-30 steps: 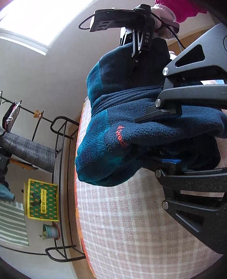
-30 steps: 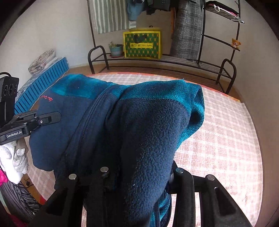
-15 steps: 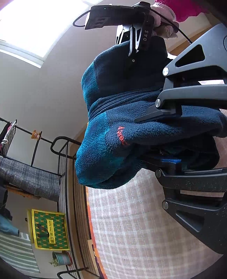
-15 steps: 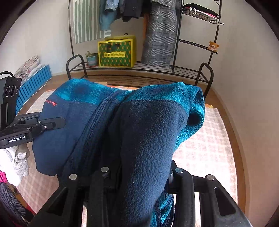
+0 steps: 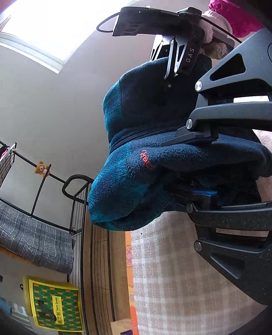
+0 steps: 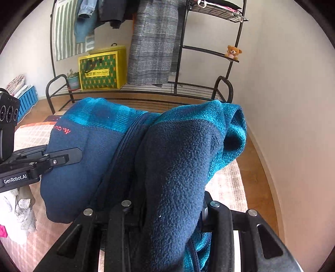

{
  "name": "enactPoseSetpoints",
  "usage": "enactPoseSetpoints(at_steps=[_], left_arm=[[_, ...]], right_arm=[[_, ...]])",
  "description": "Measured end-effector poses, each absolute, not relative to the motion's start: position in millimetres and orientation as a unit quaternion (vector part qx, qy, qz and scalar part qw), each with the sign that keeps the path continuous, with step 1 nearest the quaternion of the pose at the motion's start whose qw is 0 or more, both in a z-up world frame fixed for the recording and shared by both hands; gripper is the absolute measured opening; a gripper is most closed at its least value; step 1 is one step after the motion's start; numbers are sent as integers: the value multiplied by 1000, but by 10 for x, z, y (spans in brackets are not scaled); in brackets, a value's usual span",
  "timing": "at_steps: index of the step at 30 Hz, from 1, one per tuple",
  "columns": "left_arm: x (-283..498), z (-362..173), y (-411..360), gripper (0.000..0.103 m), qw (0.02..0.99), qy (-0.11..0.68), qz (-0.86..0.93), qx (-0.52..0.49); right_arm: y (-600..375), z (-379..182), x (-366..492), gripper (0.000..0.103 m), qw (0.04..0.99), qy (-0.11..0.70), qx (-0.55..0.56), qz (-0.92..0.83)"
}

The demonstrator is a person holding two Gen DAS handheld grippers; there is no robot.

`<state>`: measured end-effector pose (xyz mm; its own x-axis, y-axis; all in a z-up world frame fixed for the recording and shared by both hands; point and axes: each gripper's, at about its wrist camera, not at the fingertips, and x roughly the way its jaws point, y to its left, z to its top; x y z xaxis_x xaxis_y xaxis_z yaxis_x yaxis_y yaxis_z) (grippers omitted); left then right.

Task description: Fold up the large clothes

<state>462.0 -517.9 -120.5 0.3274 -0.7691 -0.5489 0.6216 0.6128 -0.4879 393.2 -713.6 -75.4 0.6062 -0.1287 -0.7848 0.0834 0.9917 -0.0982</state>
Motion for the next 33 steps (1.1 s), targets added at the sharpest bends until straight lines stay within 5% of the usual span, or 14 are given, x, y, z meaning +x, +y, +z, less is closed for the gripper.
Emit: enactPoseSetpoints(at_steps=[7, 11, 15, 33], left_arm=[[4949, -1528, -5661, 30, 811, 408, -410, -87], [5192, -1842, -5675, 34, 832, 444, -328, -59], [5285, -1917, -5555, 42, 832, 448, -319, -67], [4005, -476, -4686, 42, 873, 335, -354, -14]], right_arm=[[-7600, -1123, 4210, 36, 892, 448, -2, -67], [-8040, -1494, 4323, 58, 854, 498, 16, -149], [-8261, -1564, 4247, 62, 851, 483, 70, -193], [-7428, -435, 3302, 63, 902, 390, 48, -177]])
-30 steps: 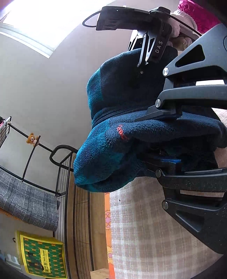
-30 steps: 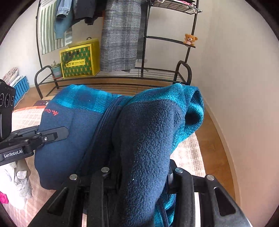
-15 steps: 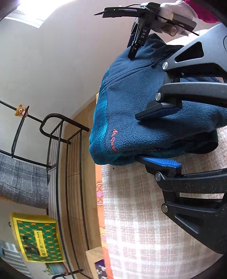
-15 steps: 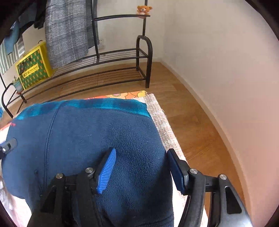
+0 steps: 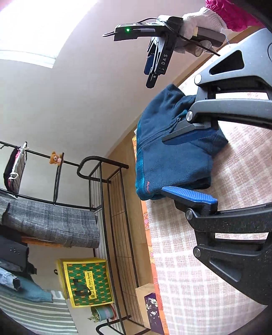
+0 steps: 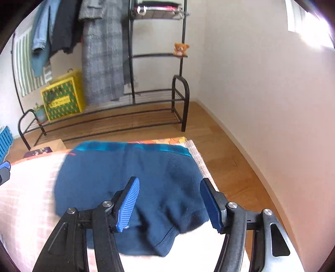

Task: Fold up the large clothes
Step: 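Open both tools and pull them back from the bundle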

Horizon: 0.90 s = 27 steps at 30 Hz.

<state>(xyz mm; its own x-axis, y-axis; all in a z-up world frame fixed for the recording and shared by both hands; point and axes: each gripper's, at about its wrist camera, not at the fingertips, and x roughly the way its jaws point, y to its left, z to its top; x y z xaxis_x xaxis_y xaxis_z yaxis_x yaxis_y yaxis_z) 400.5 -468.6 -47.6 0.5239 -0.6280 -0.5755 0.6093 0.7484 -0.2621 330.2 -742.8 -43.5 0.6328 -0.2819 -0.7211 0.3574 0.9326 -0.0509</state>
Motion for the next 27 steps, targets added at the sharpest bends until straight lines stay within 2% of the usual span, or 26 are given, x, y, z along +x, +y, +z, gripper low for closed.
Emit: enactPoseSetpoints(at_steps=[3, 7, 13, 24, 27], left_arm=[[3593, -123, -4432, 43, 881, 312, -356, -12], [2975, 353, -4060, 59, 892, 274, -361, 3], [2136, 905, -3364, 75, 905, 230, -359, -2], [971, 1178, -2483, 101, 922, 200, -332, 10], [712, 1188, -2335, 103, 927, 192, -321, 14]], right_arm=[[-7133, -77, 2937, 64, 914, 368, 33, -169], [-6691, 405, 2370, 68, 925, 345, 17, -159], [-6020, 880, 1460, 78, 936, 320, -7, -150], [-5473, 1183, 80, 95, 949, 269, 44, -155], [-5358, 1205, -156, 102, 950, 258, 35, -170]])
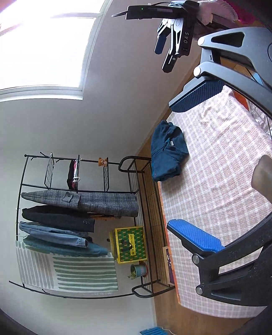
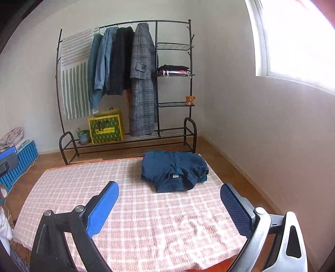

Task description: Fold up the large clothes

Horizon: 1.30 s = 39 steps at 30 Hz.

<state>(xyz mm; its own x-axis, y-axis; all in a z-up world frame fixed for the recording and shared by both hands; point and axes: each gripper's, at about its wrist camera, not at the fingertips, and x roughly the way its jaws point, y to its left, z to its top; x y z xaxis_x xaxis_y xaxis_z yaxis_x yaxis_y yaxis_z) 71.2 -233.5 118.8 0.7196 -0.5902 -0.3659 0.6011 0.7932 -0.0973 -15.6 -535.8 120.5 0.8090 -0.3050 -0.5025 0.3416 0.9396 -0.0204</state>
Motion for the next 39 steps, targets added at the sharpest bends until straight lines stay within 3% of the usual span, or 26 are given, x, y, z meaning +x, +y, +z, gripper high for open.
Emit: enactPoseSetpoints(at_steps=[9, 39], left_arm=[[275, 987, -2092, 103, 928, 222, -298, 21], [112, 629, -2000, 103, 930, 236, -280, 30]], right_arm=[[-5146, 1138, -463, 103, 949, 251, 36, -186], [-4829, 789, -668, 103, 947, 253, 31, -195]])
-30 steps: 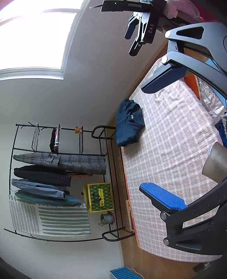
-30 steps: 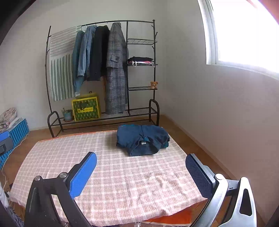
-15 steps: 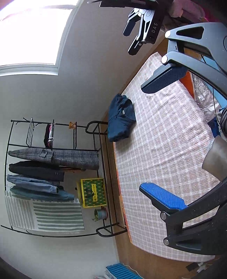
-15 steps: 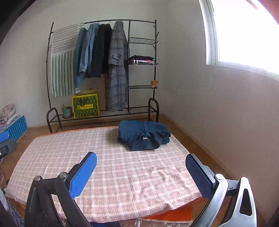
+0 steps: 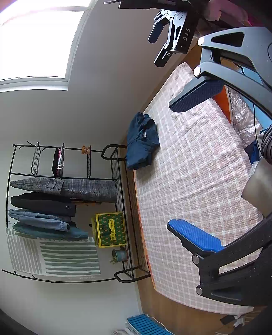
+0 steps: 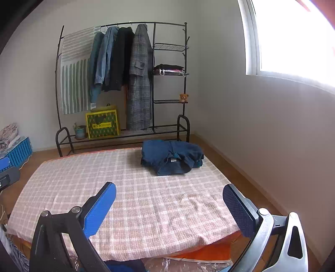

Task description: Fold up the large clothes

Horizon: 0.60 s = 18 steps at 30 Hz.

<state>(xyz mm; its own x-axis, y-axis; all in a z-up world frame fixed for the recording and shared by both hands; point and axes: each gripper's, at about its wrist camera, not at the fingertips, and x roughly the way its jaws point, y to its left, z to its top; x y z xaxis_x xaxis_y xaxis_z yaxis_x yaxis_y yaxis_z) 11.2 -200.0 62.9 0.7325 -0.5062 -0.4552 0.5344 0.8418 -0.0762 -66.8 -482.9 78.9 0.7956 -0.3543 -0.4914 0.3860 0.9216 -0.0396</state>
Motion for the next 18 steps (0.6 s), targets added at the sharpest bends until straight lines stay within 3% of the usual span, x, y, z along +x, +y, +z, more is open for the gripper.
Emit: enactPoseSetpoints(at_steps=[18], left_arm=[[65, 657, -1977, 103, 933, 235, -270, 28]], right_arm=[[-4758, 780, -651, 103, 949, 252, 27, -188]])
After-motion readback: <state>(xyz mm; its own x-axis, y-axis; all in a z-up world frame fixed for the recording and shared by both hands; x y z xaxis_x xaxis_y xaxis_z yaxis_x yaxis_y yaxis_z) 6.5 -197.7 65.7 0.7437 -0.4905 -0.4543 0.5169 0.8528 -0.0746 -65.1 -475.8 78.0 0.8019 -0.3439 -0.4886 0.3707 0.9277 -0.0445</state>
